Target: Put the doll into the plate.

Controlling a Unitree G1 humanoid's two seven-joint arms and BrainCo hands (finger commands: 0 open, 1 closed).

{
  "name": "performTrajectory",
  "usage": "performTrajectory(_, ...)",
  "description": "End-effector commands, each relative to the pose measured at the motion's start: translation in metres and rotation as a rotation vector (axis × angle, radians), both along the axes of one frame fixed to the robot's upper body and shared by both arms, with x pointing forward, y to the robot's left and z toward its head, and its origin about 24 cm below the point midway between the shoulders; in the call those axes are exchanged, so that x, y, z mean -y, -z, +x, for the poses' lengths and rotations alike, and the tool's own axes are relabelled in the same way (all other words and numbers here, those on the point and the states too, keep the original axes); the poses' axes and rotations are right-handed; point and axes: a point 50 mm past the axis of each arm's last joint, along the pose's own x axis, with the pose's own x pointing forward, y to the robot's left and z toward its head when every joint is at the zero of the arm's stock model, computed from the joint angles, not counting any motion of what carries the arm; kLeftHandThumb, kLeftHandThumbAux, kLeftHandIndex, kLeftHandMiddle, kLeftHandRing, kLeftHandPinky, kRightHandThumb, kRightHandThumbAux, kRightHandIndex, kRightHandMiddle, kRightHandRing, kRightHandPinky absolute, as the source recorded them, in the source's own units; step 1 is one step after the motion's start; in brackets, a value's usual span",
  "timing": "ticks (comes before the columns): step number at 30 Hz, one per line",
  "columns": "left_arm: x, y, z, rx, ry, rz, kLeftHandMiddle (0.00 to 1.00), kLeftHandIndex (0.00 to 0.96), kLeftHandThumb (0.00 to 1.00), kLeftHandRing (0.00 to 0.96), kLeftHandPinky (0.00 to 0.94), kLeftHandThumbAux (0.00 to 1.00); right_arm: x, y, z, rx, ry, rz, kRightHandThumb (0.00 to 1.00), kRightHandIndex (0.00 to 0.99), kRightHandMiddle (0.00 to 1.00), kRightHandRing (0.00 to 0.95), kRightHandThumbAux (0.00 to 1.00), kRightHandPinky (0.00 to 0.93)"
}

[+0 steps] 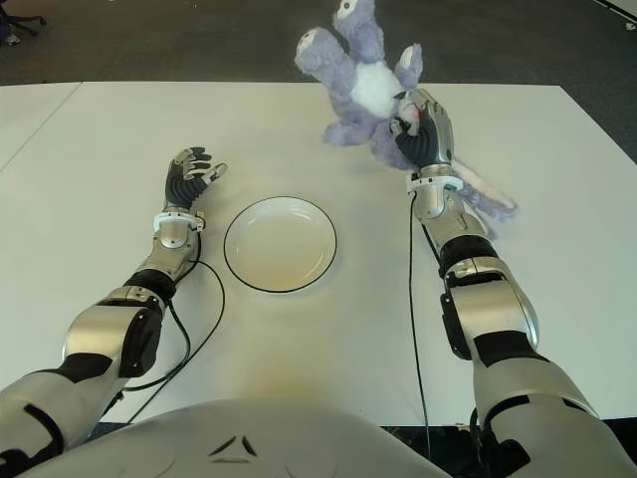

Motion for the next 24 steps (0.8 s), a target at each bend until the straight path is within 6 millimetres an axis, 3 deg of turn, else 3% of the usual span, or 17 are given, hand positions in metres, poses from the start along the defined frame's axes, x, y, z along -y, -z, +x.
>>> performTrajectory(1, 0.009, 0.092, -0.082, -0.441, -0.051, -0.042, 0.320, 0.266, 0.000, 0.315, 0.303, 0.665, -0.011, -0.021, 0.001, 0.101, -0.067, -0.011, 0.712, 0.440, 0.879, 0.884, 0.712, 0.880)
performTrajectory(13, 0.009, 0.092, -0.081, -0.443, -0.044, -0.047, 0.321, 0.260, 0.000, 0.330, 0.345, 0.643, -0.021, -0.031, -0.008, 0.190, -0.131, -0.048, 0.713, 0.440, 0.884, 0.890, 0.712, 0.886)
performTrajectory(24, 0.009, 0.092, -0.081, -0.440, -0.041, -0.043, 0.321, 0.260, 0.000, 0.328, 0.321, 0.666, -0.040, -0.038, -0.023, 0.262, -0.214, -0.081, 0.714, 0.440, 0.877, 0.887, 0.712, 0.891)
